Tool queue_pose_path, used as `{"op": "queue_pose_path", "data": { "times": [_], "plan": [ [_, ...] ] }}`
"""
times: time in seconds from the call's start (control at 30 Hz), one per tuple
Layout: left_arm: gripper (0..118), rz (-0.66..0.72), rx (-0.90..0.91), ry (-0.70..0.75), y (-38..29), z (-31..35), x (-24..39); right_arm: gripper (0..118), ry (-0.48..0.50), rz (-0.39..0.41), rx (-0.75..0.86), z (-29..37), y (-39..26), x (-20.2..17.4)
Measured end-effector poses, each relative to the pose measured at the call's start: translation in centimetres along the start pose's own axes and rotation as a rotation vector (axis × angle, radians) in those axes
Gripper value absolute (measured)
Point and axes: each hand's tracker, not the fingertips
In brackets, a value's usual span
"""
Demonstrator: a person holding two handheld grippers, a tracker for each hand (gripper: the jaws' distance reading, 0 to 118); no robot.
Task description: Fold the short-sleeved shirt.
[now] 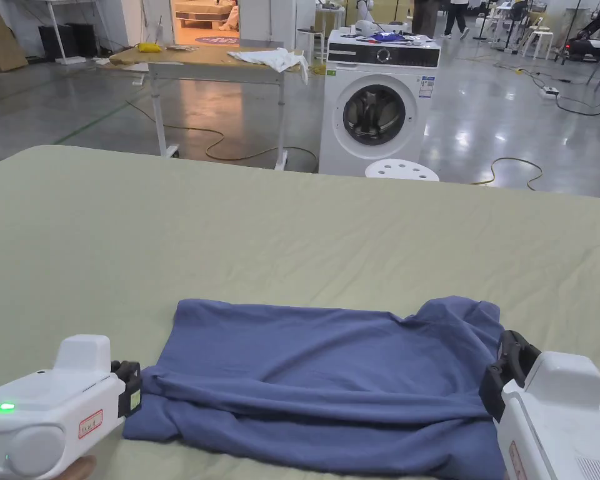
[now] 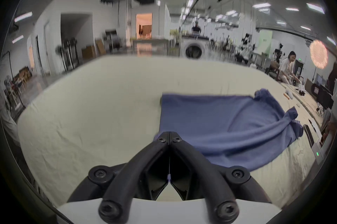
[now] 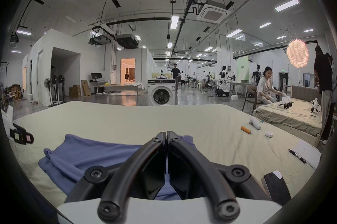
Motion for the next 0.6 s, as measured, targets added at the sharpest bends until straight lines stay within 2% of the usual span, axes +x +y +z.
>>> {"op": "queue_pose_path", "data": {
  "times": [0.03,0.07,0.1,0.13,0.17,0.2,0.23,0.37,0.5,0.53,0.6],
  "plan": [
    [1,0.006,-0.065,-0.006,-0.2,-1.0,-0.4,0,0.000,-0.002,-0.011,0.0,-0.2,0.1],
    [11,0.017,-0.105,-0.002,-0.4,-1.9,-0.8,0,-0.002,0.001,-0.024,-0.1,-0.4,0.2],
    [22,0.026,-0.130,-0.010,-0.6,-2.5,-1.0,0,-0.004,0.002,-0.030,-0.1,-0.6,0.3],
    [39,0.038,-0.163,-0.008,-0.7,-3.2,-1.4,0,-0.006,0.000,-0.037,-0.1,-0.7,0.5],
    [65,0.052,-0.182,-0.002,-0.7,-2.8,-0.5,0,-0.007,0.001,-0.047,-0.2,-0.9,0.6],
    [76,0.068,-0.216,0.001,-0.8,-3.4,-0.5,0,-0.009,0.003,-0.055,-0.2,-1.1,0.6],
    [79,0.081,-0.240,0.015,-0.9,-3.8,-0.5,0,-0.011,0.004,-0.062,-0.3,-1.2,0.7],
    [79,0.085,-0.278,0.044,-1.3,-4.7,0.5,0,-0.019,0.009,-0.084,-0.2,-1.6,1.1],
    [77,-0.025,-0.309,0.106,-1.5,-4.8,2.2,0,-0.030,0.010,-0.109,-0.3,-2.1,1.7],
    [74,-0.025,-0.312,0.115,-1.4,-4.7,2.8,0,-0.033,0.010,-0.117,-0.3,-2.2,2.0],
    [52,-0.050,-0.313,0.081,-1.3,-3.7,4.0,0,-0.040,0.012,-0.130,-0.3,-2.4,2.3]
  ]
}}
